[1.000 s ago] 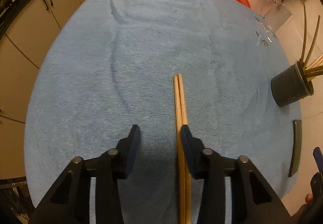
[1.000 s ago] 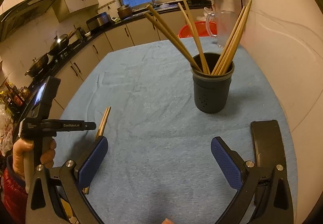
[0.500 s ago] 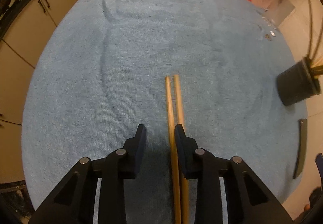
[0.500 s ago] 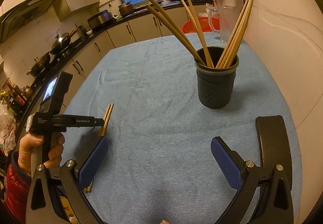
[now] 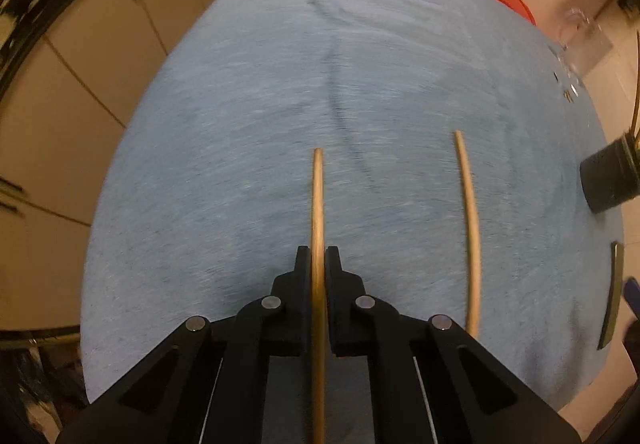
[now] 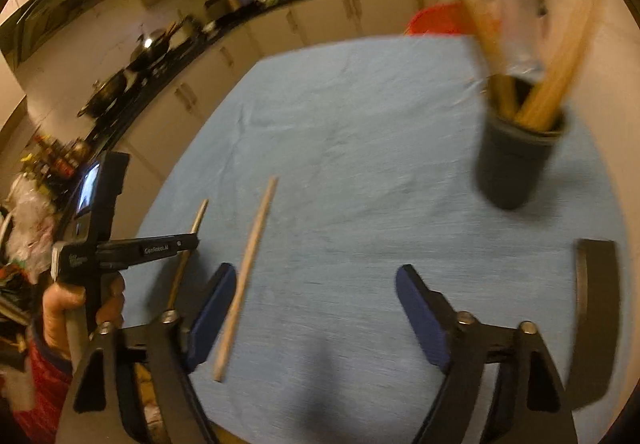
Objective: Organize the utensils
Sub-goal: 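Move both open grippers down over the last chopsticks on the towel, then close the left gripper on one chopstick while the right gripper grasps the other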
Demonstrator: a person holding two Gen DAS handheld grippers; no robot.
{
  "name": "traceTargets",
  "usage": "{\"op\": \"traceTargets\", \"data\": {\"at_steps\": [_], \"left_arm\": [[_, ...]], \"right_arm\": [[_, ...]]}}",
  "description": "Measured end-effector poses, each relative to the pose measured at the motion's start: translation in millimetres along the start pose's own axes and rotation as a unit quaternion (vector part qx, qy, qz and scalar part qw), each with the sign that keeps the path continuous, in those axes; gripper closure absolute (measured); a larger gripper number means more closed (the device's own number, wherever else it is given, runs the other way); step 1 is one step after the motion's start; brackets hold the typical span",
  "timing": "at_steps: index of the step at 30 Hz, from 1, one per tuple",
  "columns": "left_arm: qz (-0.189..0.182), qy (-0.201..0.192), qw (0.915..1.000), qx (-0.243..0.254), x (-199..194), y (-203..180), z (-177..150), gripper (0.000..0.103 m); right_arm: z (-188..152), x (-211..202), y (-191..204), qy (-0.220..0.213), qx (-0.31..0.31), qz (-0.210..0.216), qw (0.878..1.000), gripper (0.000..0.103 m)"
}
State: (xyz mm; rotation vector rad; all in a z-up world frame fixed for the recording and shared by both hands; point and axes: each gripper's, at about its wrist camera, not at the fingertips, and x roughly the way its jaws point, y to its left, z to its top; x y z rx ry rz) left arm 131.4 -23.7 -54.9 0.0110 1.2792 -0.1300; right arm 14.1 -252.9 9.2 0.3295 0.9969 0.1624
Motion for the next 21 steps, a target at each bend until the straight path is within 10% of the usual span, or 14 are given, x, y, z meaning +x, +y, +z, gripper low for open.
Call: {"op": "traceTargets", "data": {"at_steps": [9, 21], "left_arm": [[-0.027, -0.015, 0.9995, 0.007, -2, 19, -6, 0.096], [-0.046, -0.025, 0.9986, 0.012, -4, 30, -10, 0.096]], "right_arm": [[46, 101, 30, 0.123, 0.039, 0.033, 0.991, 0.059], [62, 157, 59, 0.155, -0.013, -0.06, 0.986, 0.088]]}}
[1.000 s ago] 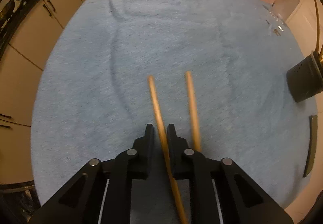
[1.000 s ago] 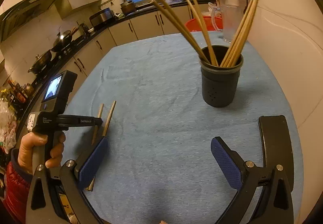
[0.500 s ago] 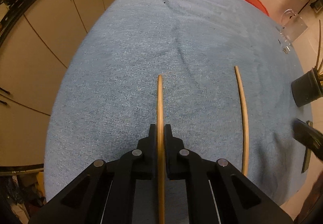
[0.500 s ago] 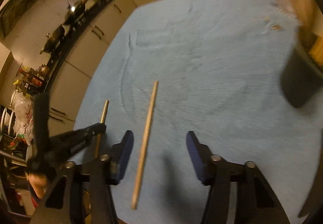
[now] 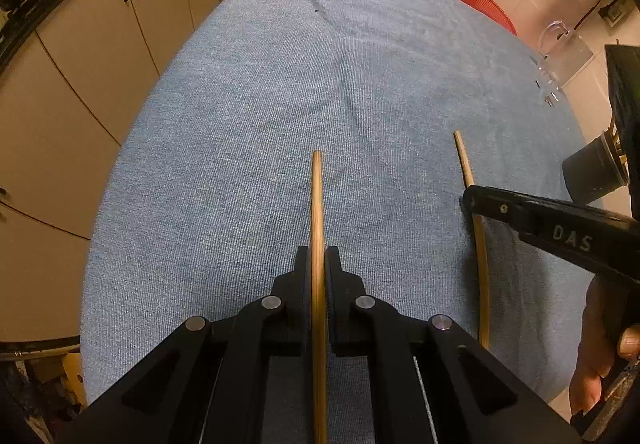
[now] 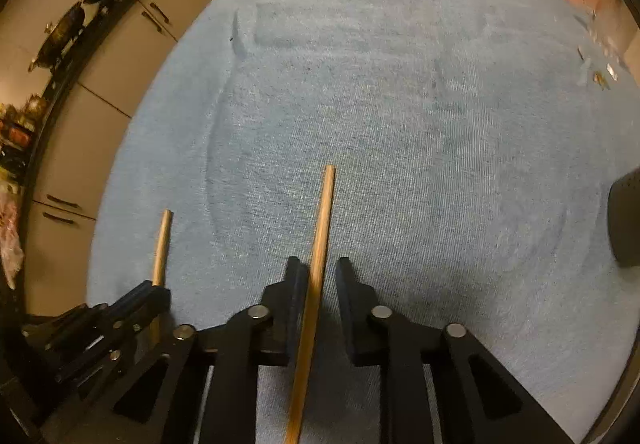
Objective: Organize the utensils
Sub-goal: 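Close the left gripper on one chopstick while the right gripper grasps the other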
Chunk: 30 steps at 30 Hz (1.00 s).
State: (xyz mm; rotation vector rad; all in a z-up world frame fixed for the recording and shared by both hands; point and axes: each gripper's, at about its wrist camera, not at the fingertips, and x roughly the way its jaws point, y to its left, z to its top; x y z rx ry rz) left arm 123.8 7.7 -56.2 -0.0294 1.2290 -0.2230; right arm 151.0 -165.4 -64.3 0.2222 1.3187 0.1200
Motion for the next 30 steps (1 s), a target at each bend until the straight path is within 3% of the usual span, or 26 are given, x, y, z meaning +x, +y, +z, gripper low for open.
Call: {"op": "traceTargets", "data": {"at_steps": [1, 5, 11, 14, 18, 22, 26, 30], "left_arm": [[0.001, 0.0, 1.0, 0.0, 0, -1, 0, 0.096], [-0.016, -0.004, 0.9998, -0.006, -1, -3, 2, 0.097], [-0.05, -0.057, 0.9971, -0.004, -30, -14, 6, 0.097], [-0.06, -0.098, 0.9933, 0.003, -57, -22, 5, 0.097], [-0.063, -0.148, 0.9868, 0.016, -88, -36, 0, 0.097], [-0.069, -0.187, 0.9797, 0.026, -111, -51, -6, 0.097], [-0.062, -0.211, 0.9748, 0.038, -126, -64, -12, 0.097], [-0.058, -0.2, 0.9773, 0.037, -124, -67, -8, 0.097]], "right_arm": [[0, 0, 1, -0.003, -0.004, -0.002, 1.0, 0.095], [-2, -10, -5, -0.021, 0.005, 0.025, 0.999, 0.095], [-21, -71, -6, -0.121, -0.016, 0.069, 0.99, 0.095], [-37, -106, -7, -0.185, -0.033, 0.073, 0.979, 0.095], [-65, -149, -7, -0.276, -0.052, 0.081, 0.956, 0.095], [-95, -176, -13, -0.338, -0.059, 0.083, 0.936, 0.095], [-109, -187, -19, -0.361, -0.054, 0.083, 0.927, 0.095], [-99, -174, -25, -0.31, -0.04, 0.099, 0.945, 0.095]]}}
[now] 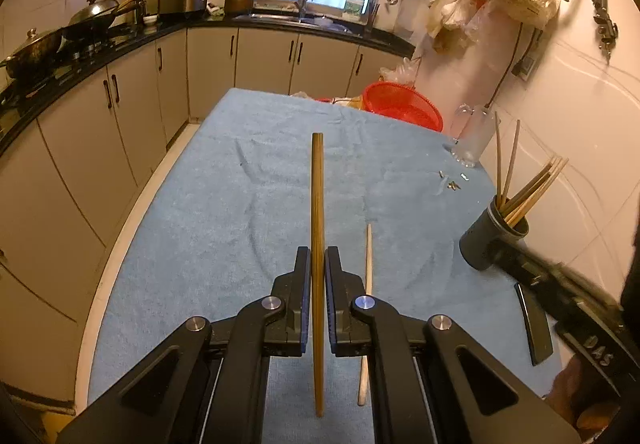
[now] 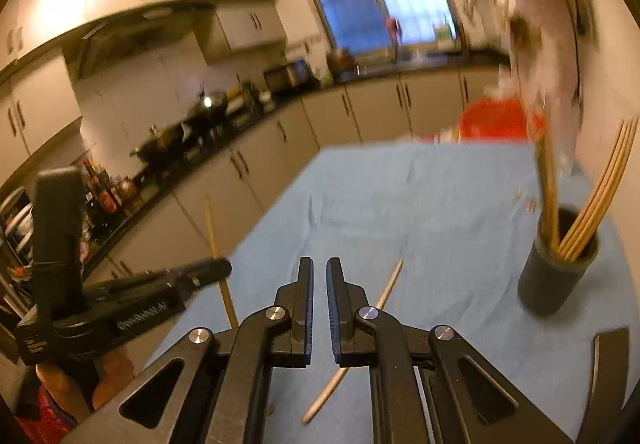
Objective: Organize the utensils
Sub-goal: 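Close the left gripper on one chopstick while the right gripper grasps the other, then lift both chopsticks upright and carry them over the black cup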
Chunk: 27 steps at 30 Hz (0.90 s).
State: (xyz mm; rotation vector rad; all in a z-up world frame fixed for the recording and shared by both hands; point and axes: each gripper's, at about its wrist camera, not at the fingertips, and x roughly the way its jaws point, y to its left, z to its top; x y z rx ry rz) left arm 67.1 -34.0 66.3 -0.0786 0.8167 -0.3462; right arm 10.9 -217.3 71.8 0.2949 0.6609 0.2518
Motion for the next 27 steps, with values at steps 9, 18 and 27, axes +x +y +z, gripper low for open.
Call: {"op": "traceTargets", "data": {"at_steps": [9, 18, 27], "left_arm": [[-0.001, 0.009, 0.9998, -0.016, 0, 16, -3, 0.096], [-0.015, 0.017, 0.9996, -0.019, 10, 23, 1, 0.096], [-0.02, 0.018, 0.9994, -0.022, 10, 27, 2, 0.096]], "right_arm": [[-4, 124, -74, 0.208, 0.125, -0.052, 0.969, 0.066], [-3, 187, -64, 0.264, 0.073, -0.121, 0.954, 0.079], [-5, 191, -71, 0.265, 0.058, -0.112, 0.956, 0.096]]}}
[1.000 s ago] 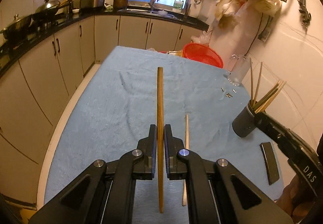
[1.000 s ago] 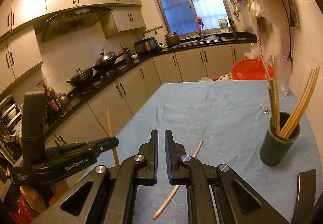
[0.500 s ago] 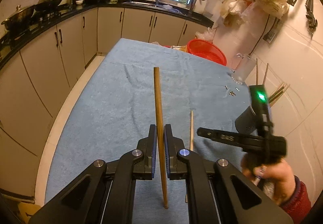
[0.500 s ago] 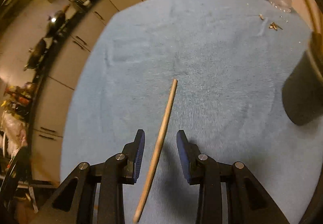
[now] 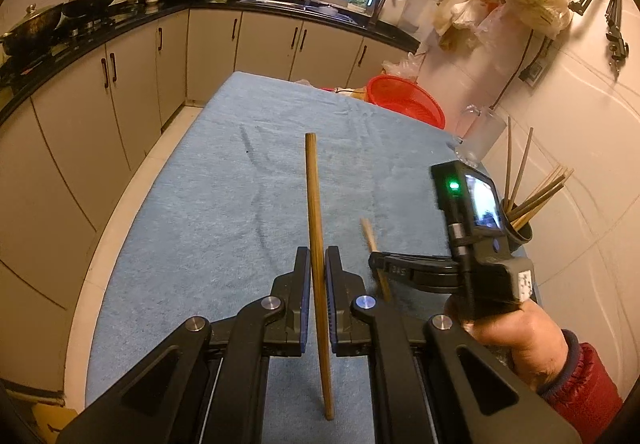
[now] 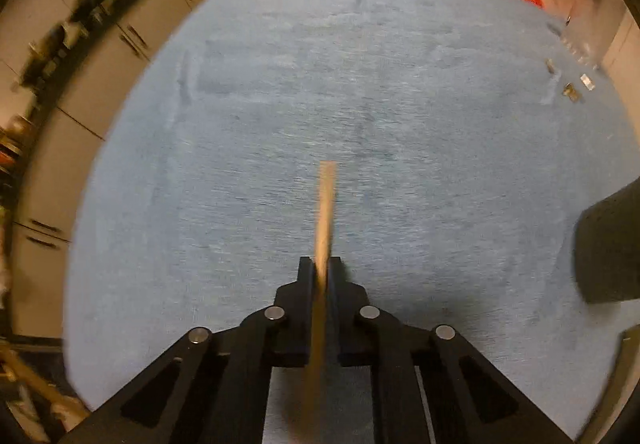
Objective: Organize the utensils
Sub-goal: 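Lift both chopsticks upright and carry them over the black cup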
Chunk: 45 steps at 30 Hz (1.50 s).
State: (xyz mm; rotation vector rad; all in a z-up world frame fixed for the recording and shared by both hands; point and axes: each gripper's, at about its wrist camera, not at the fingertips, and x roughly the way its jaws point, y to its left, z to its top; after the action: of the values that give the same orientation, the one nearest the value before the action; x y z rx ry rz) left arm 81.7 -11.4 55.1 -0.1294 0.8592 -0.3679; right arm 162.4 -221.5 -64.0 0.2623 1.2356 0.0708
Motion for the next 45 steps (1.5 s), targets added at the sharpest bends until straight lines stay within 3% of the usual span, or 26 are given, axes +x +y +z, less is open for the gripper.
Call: {"op": "traceTargets", "data": {"at_steps": [4, 8, 13, 16, 32, 45], "left_arm": [[0.001, -0.003, 1.0, -0.001, -2, -2, 0, 0.096], [0.0, -0.012, 0.9999, -0.001, -8, -10, 1, 0.096], [-0.003, -0.024, 0.9997, 0.01, -18, -23, 2, 0.096], [-0.004, -0.029, 0.9994, 0.017, -23, -33, 2, 0.096], [-0.028, -0.043, 0.9966, 0.064, -48, -83, 17, 0.096], [-0.103, -0.051, 0.9849, 0.129, -77, -174, 40, 0.096]], "right_arm": [[-13, -41, 1, -0.071, -0.003, 0.051, 0.996, 0.096], [-38, -98, 6, -0.164, -0.022, 0.088, 0.982, 0.096], [-79, -154, 2, -0.269, -0.044, 0.096, 0.957, 0.096], [-94, -170, 0, -0.303, -0.043, 0.089, 0.948, 0.096], [-125, -234, -28, -0.372, -0.019, 0.09, 0.924, 0.096], [-147, -322, -102, -0.47, 0.028, 0.037, 0.881, 0.096]]}}
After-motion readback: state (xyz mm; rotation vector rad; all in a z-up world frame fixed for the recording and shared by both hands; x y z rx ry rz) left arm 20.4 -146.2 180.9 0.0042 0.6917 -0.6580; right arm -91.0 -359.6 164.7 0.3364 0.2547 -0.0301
